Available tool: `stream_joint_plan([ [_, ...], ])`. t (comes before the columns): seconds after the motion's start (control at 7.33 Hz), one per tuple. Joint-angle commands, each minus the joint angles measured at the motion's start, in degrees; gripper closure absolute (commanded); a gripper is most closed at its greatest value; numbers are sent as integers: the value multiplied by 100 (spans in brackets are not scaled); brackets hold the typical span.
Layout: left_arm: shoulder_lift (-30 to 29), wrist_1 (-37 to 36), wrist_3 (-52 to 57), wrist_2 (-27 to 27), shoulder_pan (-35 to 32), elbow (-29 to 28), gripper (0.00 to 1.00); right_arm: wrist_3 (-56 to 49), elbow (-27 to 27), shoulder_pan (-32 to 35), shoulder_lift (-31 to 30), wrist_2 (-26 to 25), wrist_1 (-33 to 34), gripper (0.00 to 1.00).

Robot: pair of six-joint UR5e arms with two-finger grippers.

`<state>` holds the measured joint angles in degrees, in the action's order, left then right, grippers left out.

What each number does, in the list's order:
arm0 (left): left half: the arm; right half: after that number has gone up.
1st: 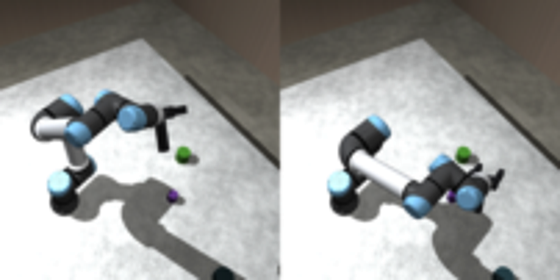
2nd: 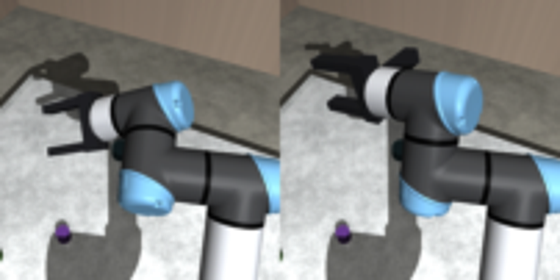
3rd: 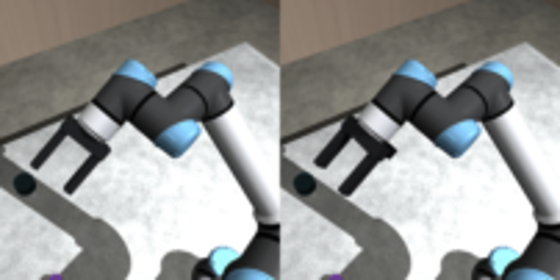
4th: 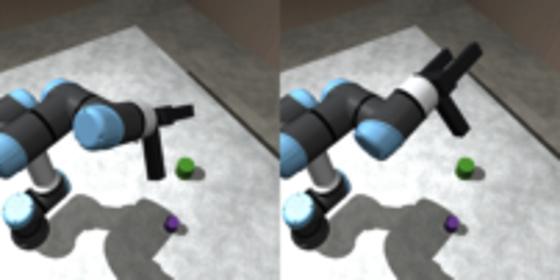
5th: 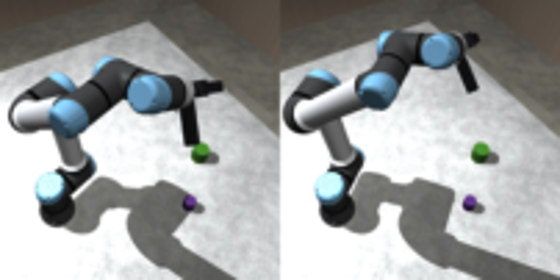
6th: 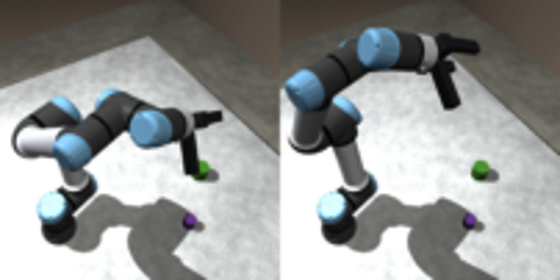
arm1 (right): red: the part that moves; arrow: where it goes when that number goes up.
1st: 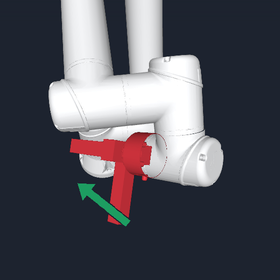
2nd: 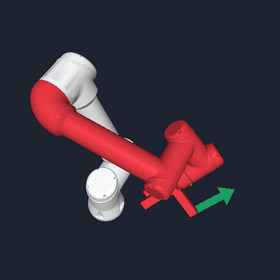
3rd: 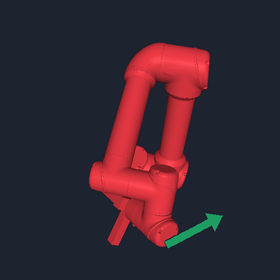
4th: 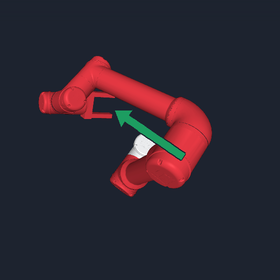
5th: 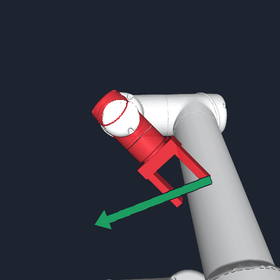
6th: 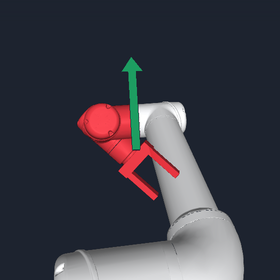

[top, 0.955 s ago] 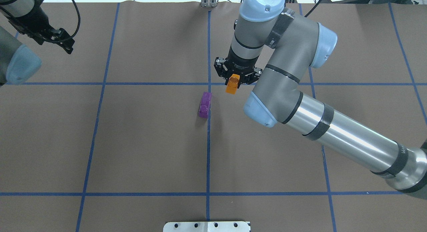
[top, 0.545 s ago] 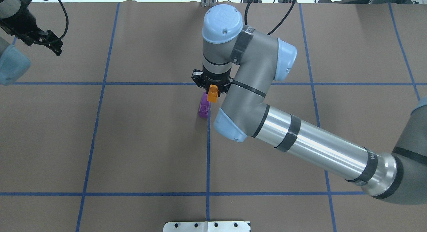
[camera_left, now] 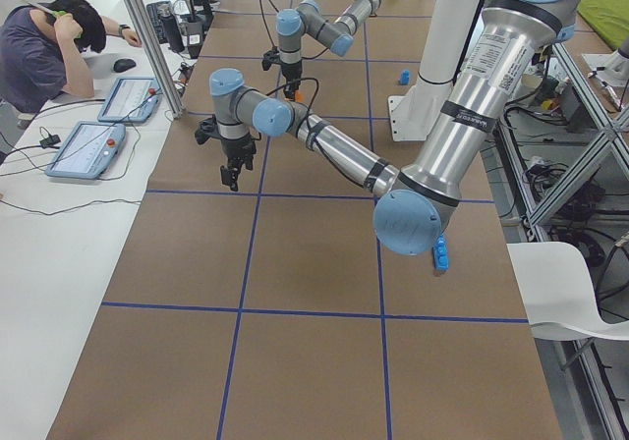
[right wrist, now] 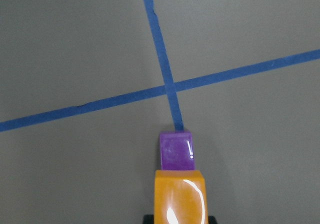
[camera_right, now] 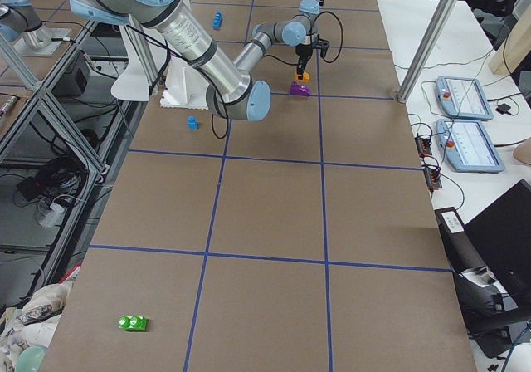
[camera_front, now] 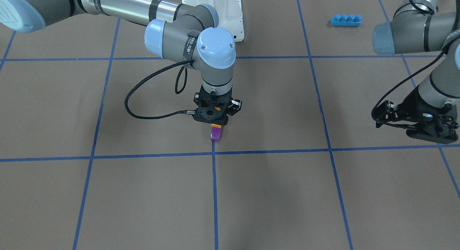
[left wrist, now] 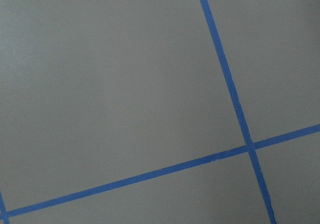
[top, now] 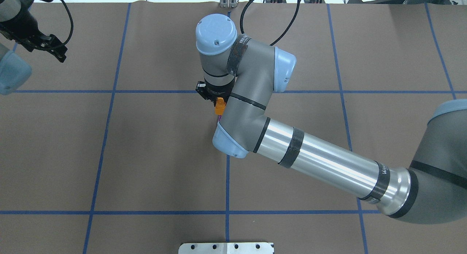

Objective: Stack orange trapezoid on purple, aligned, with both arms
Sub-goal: 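Lower the orange block onto the purple block, aligning edges, with the right gripper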

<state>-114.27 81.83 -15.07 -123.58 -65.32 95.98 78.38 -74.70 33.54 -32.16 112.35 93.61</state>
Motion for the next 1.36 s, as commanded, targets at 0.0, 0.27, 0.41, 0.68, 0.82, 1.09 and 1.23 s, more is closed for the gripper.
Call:
stream_joint_plan([
  [0.0, 1, 0, -5, 0, 10, -9, 0, 19, 52, -110, -36, -91, -149, 100],
  [0.27, 1, 0, 4, 0, 10, -18, 0, 28, 87, -119, -36, -91, -168, 100],
  [0.41, 1, 0, -5, 0, 10, -18, 0, 28, 96, -119, -63, -91, -168, 100],
  [0.68, 1, 0, -5, 0, 19, -18, 0, 19, 123, -128, -98, -91, -168, 100],
  [0.82, 1, 0, 4, 0, 19, -18, 0, 19, 123, -137, -98, -91, -168, 100],
  [1.09, 1, 0, 4, 0, 19, -27, 0, 28, 123, -163, -98, -91, -177, 100],
  [1.23, 1, 0, 4, 0, 19, -35, 0, 28, 123, -172, -98, -91, -177, 100],
])
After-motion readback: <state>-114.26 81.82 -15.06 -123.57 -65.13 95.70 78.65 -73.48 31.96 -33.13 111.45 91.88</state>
